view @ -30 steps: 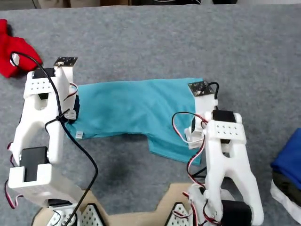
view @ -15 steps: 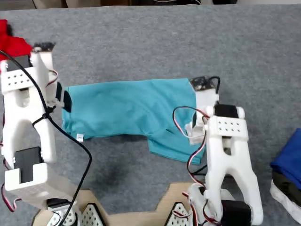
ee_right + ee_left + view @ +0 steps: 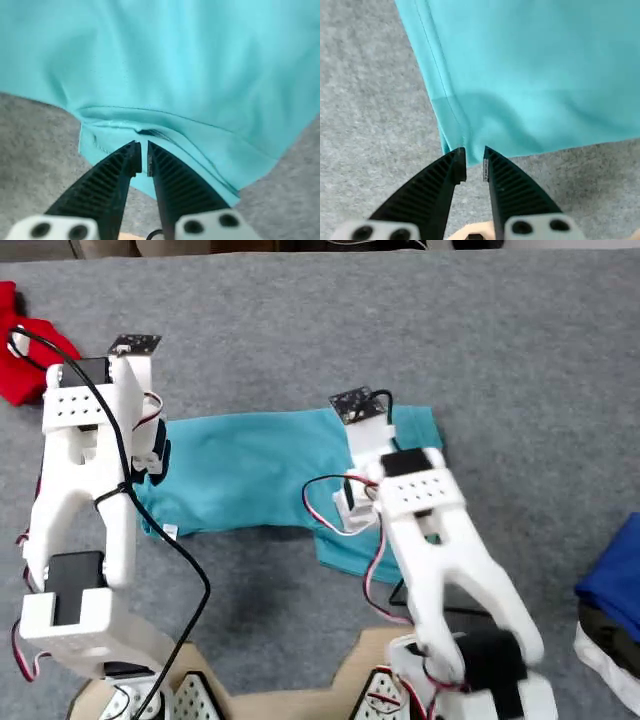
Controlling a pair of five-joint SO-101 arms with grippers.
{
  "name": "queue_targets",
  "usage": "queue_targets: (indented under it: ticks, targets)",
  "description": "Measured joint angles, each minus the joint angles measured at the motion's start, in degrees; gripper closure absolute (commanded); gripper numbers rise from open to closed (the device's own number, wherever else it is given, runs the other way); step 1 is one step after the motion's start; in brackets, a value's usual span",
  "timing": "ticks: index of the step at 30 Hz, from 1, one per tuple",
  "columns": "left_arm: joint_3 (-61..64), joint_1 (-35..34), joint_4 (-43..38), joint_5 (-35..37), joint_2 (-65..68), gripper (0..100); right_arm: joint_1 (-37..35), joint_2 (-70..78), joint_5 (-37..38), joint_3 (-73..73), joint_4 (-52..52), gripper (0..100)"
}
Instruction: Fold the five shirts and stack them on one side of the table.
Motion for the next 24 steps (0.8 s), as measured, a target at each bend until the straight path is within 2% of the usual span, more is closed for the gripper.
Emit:
queue_targets:
  ticks: [10,19,24]
  targets:
    - [0.1,0.0,0.2,0.2,0.0,93,-0.2,13.7,-1.1,-5.0,-0.4,96.8]
    - [0.1,0.0,0.2,0.2,0.0,93,-0.3,14.0,-1.1,-5.9,4.1,97.0]
    - [0.1,0.0,0.2,0.2,0.0,93,-2.7,14.0,-1.1,-5.9,7.4,99.4]
